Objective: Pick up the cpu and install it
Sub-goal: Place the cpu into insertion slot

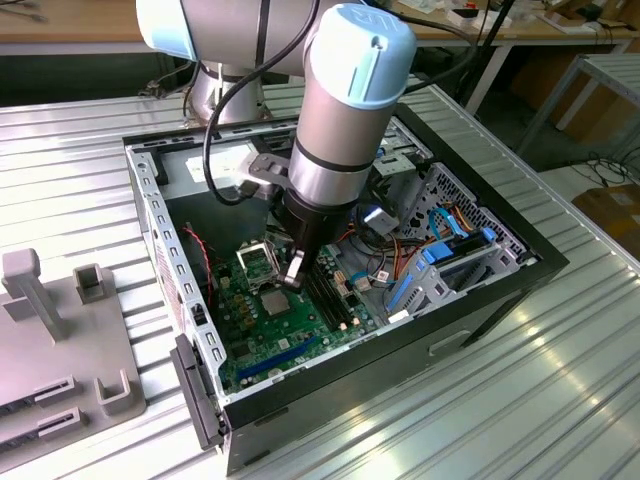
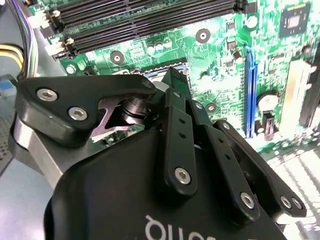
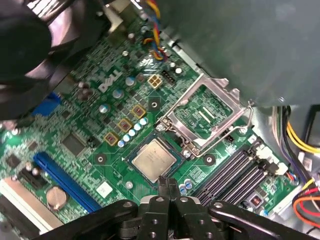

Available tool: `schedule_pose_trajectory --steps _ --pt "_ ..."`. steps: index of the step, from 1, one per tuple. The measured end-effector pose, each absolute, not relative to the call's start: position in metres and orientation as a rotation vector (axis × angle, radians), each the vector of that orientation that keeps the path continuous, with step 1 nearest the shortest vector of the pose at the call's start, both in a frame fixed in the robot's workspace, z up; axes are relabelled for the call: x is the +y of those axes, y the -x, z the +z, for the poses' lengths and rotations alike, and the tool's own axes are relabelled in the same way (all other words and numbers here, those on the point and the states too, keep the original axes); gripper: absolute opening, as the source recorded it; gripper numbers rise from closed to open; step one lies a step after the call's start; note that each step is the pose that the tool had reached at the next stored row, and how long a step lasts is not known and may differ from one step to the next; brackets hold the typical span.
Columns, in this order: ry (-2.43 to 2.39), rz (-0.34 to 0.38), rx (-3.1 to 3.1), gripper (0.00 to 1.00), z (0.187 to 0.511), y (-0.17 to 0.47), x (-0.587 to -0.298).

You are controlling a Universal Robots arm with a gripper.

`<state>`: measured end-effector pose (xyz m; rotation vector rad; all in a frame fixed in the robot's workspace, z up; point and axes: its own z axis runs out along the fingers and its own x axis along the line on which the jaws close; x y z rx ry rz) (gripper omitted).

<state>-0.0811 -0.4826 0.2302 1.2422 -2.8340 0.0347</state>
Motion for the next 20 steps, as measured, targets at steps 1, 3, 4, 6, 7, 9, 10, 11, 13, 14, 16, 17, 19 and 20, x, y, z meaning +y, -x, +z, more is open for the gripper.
schedule_pose_trajectory --steps 1,3,4,6,7,9,10,11,13,14,16,17,19,20 --pt "-1.271 0.035 -2.821 0.11 0.2302 0.0807 -0.4826" --pt "-1.319 0.037 -2.800 0.11 0.2302 0.0802 -0.4826" --pt "-1.339 0.037 -2.790 0.11 0.2302 0.0800 -0.4826" --pt "-1.383 0.038 -2.769 0.11 0.2302 0.0796 -0.4826" --pt "-1.415 0.039 -2.754 0.11 0.2302 0.0793 -0.4826" --pt "-1.460 0.040 -2.730 0.11 0.2302 0.0789 -0.4826" --pt "-1.481 0.041 -2.719 0.11 0.2302 0.0788 -0.4826" --pt "-1.503 0.041 -2.708 0.11 0.2302 0.0787 -0.4826" --pt "-1.558 0.043 -2.677 0.11 0.2302 0.0785 -0.4826" --pt "-1.576 0.043 -2.666 0.11 0.2302 0.0783 -0.4826" --pt "-1.623 0.045 -2.638 0.11 0.2306 0.0778 -0.4824" --pt "-1.633 0.045 -2.632 0.11 0.2309 0.0777 -0.4823" --pt "-1.654 0.045 -2.620 0.11 0.2314 0.0774 -0.4821" --pt "-1.665 0.045 -2.613 0.11 0.2316 0.0772 -0.4821"
